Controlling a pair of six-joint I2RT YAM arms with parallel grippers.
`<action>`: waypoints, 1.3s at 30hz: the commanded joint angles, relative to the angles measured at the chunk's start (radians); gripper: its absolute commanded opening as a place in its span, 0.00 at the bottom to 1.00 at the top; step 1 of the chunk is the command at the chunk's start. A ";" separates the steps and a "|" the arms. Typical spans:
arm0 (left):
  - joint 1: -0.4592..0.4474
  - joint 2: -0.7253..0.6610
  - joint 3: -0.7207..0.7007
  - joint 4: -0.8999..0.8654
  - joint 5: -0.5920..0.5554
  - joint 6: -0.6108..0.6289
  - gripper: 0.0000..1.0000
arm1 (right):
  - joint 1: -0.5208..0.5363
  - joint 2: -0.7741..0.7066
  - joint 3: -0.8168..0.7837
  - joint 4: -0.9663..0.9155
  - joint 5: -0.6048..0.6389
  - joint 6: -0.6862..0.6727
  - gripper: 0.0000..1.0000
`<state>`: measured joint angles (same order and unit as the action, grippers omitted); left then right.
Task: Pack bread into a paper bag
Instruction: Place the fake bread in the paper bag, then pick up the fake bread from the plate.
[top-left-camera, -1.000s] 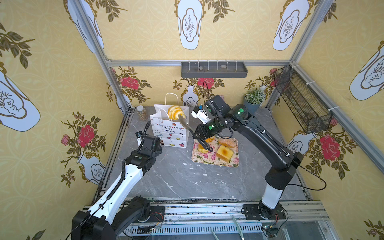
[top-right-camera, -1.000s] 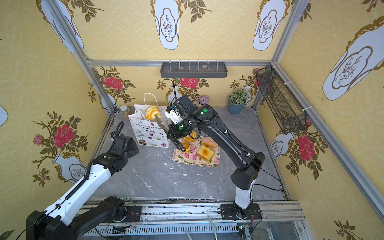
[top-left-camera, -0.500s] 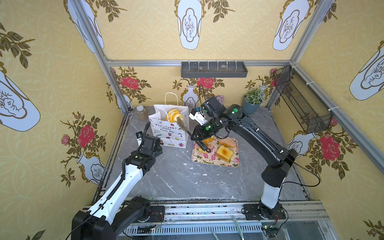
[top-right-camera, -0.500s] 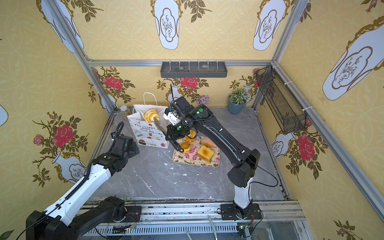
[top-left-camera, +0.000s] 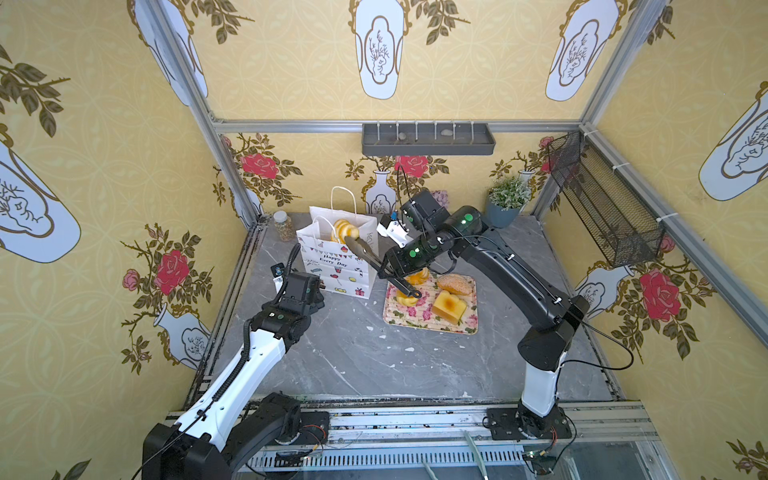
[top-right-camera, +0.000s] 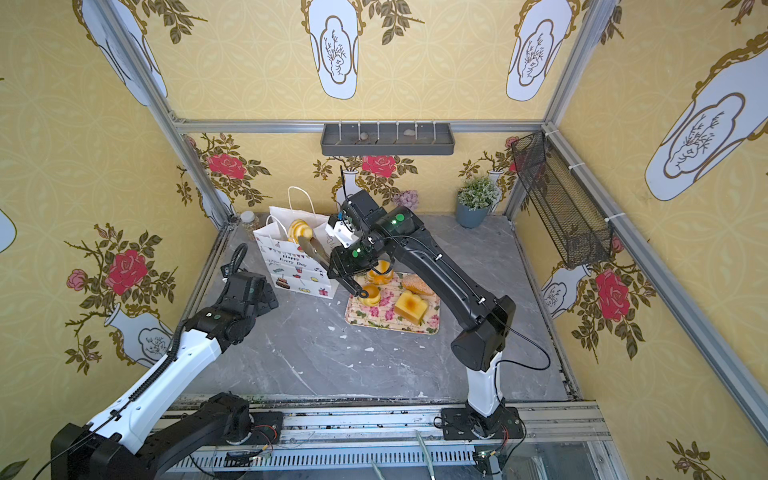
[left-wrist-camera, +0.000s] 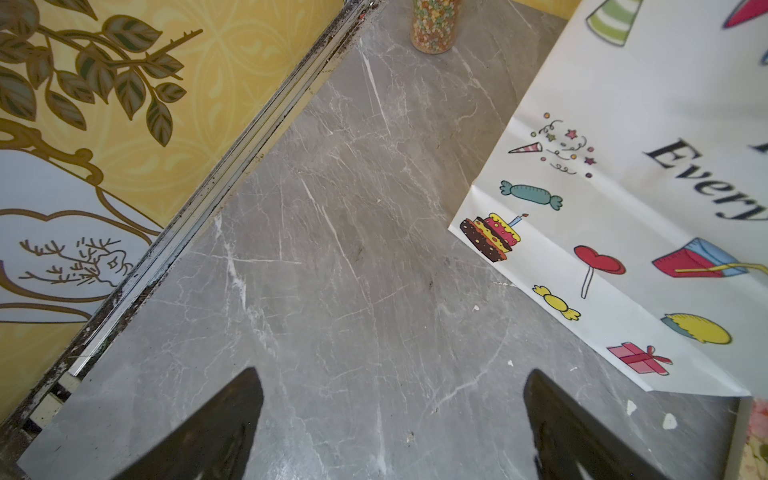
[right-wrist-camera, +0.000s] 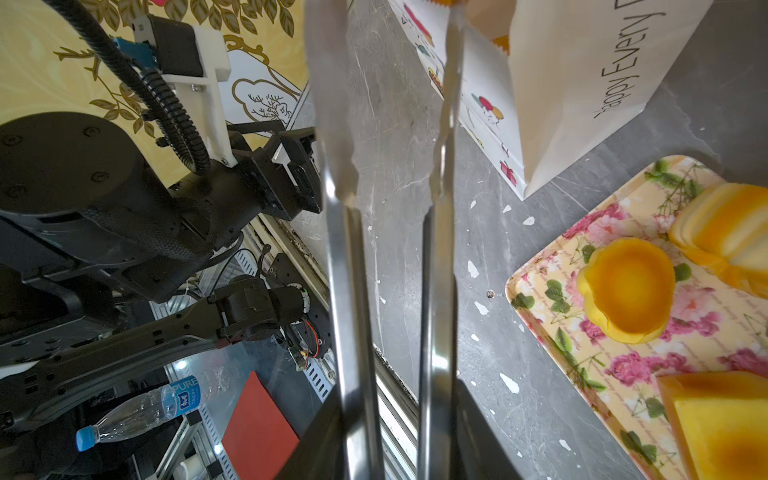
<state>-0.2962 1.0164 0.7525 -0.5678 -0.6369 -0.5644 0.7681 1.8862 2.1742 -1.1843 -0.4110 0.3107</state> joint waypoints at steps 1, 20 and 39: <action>0.000 0.007 0.001 0.013 -0.010 -0.009 0.99 | -0.001 -0.020 0.006 0.023 0.003 -0.002 0.41; 0.000 0.019 -0.002 0.031 0.005 -0.011 0.99 | -0.087 -0.324 -0.405 0.042 0.094 0.090 0.41; 0.000 -0.008 -0.014 0.023 0.017 -0.010 0.99 | -0.319 -0.410 -0.875 0.238 -0.043 0.070 0.41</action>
<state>-0.2966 1.0195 0.7502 -0.5442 -0.6071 -0.5610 0.4465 1.4643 1.3087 -0.9627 -0.4671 0.4259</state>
